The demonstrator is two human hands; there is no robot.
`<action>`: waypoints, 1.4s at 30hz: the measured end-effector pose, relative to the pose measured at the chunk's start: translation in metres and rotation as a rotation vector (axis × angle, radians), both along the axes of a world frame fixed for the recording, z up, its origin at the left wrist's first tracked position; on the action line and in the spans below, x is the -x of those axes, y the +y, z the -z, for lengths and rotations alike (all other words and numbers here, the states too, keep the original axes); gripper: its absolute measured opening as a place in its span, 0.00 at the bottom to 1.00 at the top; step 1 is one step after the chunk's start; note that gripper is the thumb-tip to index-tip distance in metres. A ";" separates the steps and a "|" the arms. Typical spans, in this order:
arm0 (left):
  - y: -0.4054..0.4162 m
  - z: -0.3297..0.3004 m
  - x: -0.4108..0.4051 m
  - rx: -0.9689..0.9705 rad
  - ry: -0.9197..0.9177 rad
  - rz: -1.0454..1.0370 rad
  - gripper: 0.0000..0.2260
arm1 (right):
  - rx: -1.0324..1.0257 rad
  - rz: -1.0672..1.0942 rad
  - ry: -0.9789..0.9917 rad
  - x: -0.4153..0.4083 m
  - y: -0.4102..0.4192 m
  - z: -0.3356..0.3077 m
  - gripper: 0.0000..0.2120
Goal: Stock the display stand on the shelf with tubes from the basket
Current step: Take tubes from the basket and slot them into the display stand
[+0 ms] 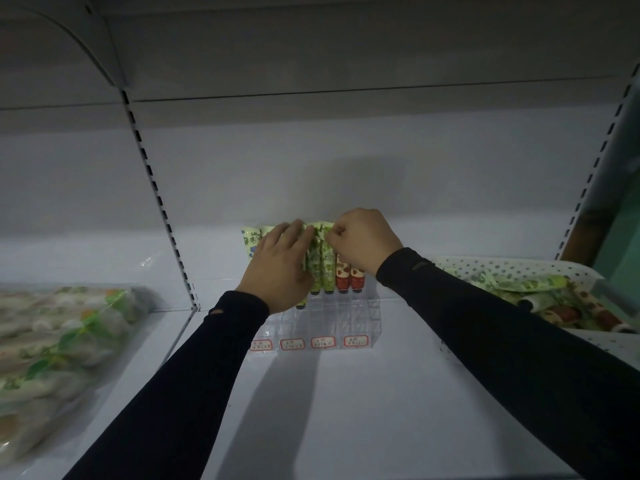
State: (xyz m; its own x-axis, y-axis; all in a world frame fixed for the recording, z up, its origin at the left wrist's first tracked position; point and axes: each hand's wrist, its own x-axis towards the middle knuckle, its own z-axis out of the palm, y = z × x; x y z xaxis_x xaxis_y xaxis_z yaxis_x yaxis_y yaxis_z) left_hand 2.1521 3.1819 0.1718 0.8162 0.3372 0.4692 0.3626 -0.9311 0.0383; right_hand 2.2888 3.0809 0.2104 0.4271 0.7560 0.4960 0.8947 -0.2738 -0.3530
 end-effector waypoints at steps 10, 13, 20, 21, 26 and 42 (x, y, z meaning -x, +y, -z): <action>0.001 0.001 -0.003 0.046 -0.033 0.016 0.30 | 0.029 -0.002 0.010 -0.003 0.001 -0.001 0.13; 0.001 0.001 -0.003 0.039 -0.038 0.002 0.31 | 0.059 0.017 0.006 -0.004 0.003 -0.002 0.13; -0.002 -0.003 -0.001 0.056 0.006 -0.026 0.31 | 0.091 0.016 0.001 -0.003 0.002 -0.004 0.14; -0.002 -0.004 -0.001 0.056 0.016 -0.025 0.32 | 0.078 0.013 -0.010 -0.003 0.000 -0.005 0.15; -0.005 -0.017 0.006 0.088 -0.021 -0.036 0.33 | -0.069 0.005 -0.026 -0.006 -0.027 -0.022 0.18; -0.127 -0.024 -0.059 0.212 0.062 0.181 0.27 | 0.081 0.151 -0.069 -0.087 -0.227 0.000 0.19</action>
